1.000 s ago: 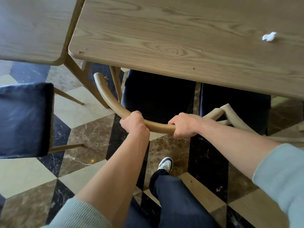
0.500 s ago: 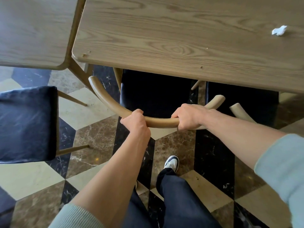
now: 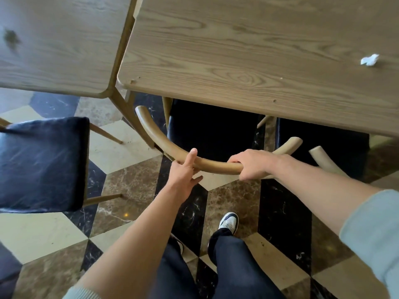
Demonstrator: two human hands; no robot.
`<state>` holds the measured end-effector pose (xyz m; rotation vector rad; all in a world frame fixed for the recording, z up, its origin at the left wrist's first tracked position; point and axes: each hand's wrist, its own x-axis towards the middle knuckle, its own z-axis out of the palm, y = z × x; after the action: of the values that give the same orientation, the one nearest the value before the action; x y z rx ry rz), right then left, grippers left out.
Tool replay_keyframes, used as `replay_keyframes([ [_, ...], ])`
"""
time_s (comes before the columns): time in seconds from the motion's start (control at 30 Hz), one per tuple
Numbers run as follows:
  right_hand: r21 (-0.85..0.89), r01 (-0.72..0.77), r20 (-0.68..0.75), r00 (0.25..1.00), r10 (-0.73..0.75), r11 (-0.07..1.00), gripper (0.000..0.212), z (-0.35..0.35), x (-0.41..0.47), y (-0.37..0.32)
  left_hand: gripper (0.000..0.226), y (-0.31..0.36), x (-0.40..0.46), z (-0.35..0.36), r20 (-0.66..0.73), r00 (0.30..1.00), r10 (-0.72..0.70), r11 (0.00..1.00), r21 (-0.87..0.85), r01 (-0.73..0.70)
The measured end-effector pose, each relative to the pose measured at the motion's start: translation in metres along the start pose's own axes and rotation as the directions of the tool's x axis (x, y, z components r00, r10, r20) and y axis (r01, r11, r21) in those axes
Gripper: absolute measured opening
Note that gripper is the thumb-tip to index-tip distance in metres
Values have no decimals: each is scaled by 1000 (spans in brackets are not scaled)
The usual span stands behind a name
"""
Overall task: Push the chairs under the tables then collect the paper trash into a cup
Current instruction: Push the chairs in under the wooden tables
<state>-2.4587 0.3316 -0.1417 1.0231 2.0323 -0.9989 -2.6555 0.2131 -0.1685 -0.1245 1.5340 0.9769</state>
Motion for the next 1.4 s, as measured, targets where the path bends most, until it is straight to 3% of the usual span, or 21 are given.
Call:
replay_keyframes([
  [0.07,194,44,-31,999,-39,980,79,-6,6,-36,59,7,-4,-29,20,1000,-5,1000,14,5],
  [0.1,265,87,-113,992,-59,960,81,-10,13,-59,57,13,-5,-45,7,1000,4,1000,14,-4],
  [0.2,306,236,-402,910,-100,922,59,-20,45,-138,53,40,-10,-98,-55,998,42,999,27,-41],
  [0.33,231,308,-578,807,-125,923,27,-23,90,-261,43,85,-23,-207,-129,987,92,995,34,-89],
  [0.6,165,355,-388,881,-270,920,18,-1,152,-465,47,146,-42,-431,-298,939,171,985,50,-164],
  [0.87,145,382,-293,897,-330,913,20,-4,231,-585,29,213,-11,-547,-421,873,245,968,158,-196],
  [0.93,154,376,-259,908,-330,914,18,-7,262,-620,15,237,-7,-578,-478,831,283,952,242,-185],
  [1.1,170,379,-104,925,-366,909,21,-4,315,-719,10,309,-10,-671,-613,663,429,865,491,-106],
  [1.23,183,437,0,896,-445,881,25,13,335,-802,27,360,-1,-749,-659,545,518,787,617,-2],
  [1.3,213,437,54,888,-457,874,33,25,342,-840,37,378,12,-777,-630,550,547,747,665,18],
  [1.4,286,390,105,895,-433,875,56,46,361,-901,57,402,44,-815,-494,657,570,674,738,-30],
])
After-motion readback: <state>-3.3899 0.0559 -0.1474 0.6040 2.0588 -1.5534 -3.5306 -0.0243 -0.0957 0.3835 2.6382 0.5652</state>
